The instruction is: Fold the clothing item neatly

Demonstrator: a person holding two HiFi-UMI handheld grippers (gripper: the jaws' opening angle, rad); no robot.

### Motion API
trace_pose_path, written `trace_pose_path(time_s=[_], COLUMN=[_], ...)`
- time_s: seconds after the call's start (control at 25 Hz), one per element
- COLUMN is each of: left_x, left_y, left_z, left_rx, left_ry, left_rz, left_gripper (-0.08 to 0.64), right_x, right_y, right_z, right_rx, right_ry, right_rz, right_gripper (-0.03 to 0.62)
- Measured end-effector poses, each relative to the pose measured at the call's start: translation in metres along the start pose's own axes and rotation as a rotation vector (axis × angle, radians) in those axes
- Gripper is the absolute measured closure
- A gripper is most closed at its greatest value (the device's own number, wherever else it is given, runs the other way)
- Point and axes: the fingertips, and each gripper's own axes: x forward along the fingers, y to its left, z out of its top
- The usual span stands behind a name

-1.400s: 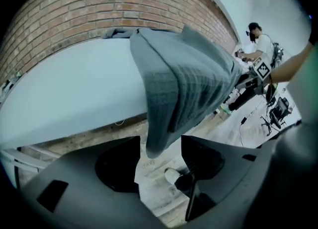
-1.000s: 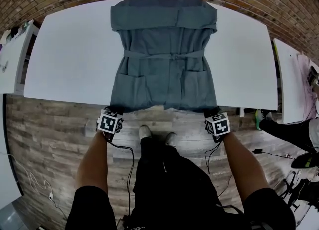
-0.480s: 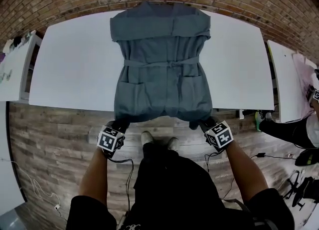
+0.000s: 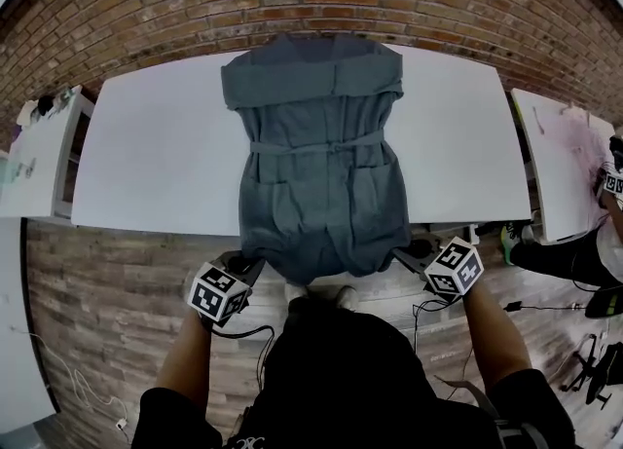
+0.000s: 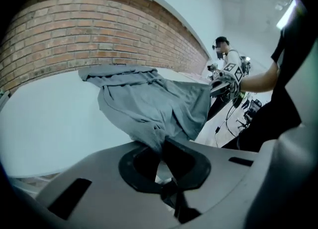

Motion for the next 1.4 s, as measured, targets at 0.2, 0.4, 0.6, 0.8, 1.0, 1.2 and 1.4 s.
trace_pose_path(time_s=[0.2, 0.4, 0.6, 0.8, 1.0, 1.2, 1.4], left_x=[-0.018, -0.04, -0.063, -0.066, -0.057, -0.034, -0.005], left_y=[0.003, 0.012, 0.026, 0.049, 0.076, 0.113, 0.16], left_z=[0.036, 0.07, 0.116, 0.161, 0.2, 0.24, 0.265], left_rx=[-0.018, -0.034, -0.029, -0.008, -0.017, -0.047, -0.147], left_ry=[-0.075, -0.148, -0.243, -0.285, -0.301, -0.314, -0.296], left_rz=[-0.028, -0.062, -0.092, -0.09, -0.068, -0.01, 0.059], left_gripper=[0.555, 0.555, 0.555, 0.555, 0.555, 0.555, 0.555], right_x=[-0.006, -0.013, -0.02, -0.019, -0.017, -0.009, 0.009], right_y=[0.003, 0.001, -0.009, -0.03, -0.071, -0.135, -0.204], right_z=[0.037, 0.074, 0.12, 0.162, 0.197, 0.219, 0.233], right_rx=[0.038, 0.075, 0.093, 0.104, 0.184, 0.253, 0.325], right_ry=[-0.066, -0.123, -0.2, -0.259, -0.34, -0.372, -0.346], right_rz=[0.033, 0.053, 0.029, -0.005, -0.059, -0.104, -0.097], right_gripper=[0.583, 0.583, 0.583, 0.583, 0.583, 0.583, 0.583])
